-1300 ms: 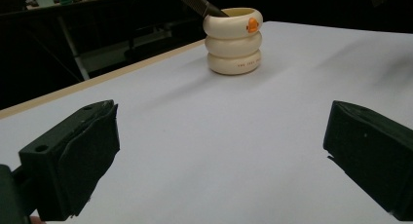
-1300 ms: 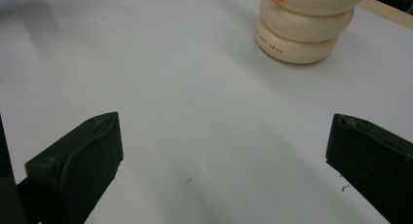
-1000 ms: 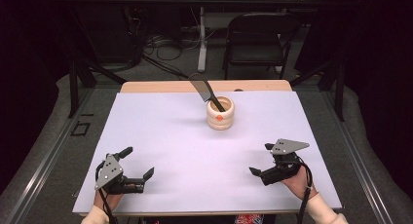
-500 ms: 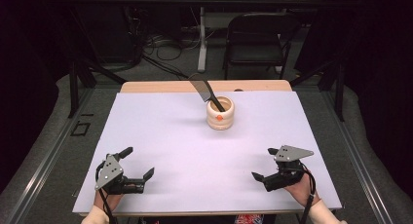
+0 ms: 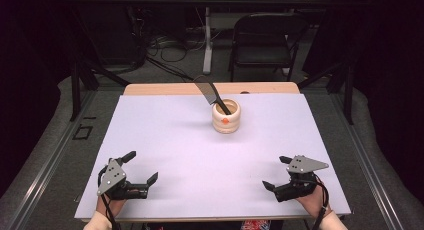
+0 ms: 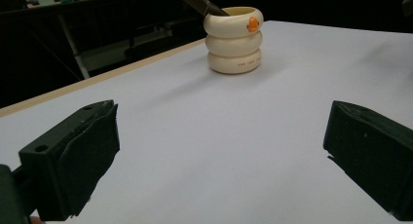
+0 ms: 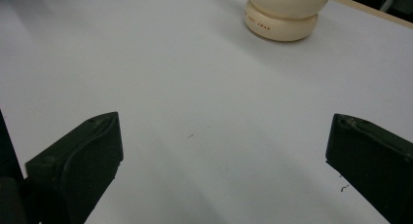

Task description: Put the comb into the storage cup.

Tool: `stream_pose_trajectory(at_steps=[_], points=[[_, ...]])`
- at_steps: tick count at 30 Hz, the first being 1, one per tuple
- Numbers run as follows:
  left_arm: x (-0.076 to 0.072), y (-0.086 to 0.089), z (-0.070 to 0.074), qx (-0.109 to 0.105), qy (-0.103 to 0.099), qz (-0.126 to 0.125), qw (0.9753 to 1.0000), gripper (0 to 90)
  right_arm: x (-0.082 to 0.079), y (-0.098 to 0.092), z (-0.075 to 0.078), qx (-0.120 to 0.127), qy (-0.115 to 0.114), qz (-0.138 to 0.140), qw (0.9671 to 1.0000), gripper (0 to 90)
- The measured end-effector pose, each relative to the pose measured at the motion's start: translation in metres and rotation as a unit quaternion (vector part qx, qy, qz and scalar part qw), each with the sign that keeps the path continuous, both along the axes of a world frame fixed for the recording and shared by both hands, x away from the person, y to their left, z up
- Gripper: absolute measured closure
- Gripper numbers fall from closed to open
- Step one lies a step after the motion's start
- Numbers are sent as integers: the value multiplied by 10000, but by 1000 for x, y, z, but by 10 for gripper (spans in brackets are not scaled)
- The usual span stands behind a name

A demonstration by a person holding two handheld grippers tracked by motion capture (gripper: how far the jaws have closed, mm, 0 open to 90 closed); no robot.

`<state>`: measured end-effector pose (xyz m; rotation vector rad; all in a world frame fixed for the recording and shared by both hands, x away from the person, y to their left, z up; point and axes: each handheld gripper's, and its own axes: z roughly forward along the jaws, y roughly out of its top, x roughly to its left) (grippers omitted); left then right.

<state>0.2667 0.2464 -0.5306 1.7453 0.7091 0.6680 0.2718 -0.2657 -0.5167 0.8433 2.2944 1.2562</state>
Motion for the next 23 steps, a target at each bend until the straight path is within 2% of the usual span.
stream_pose_trajectory(at_steps=[15,23], points=[[-1,0,0,17,-3,-2,10000,0,-10,-3,-2,62,-183,-46,9998,0],[1,-2,-2,34,105,-30,9999,0,-10,-6,-1,158,-242,-70,9996,0]])
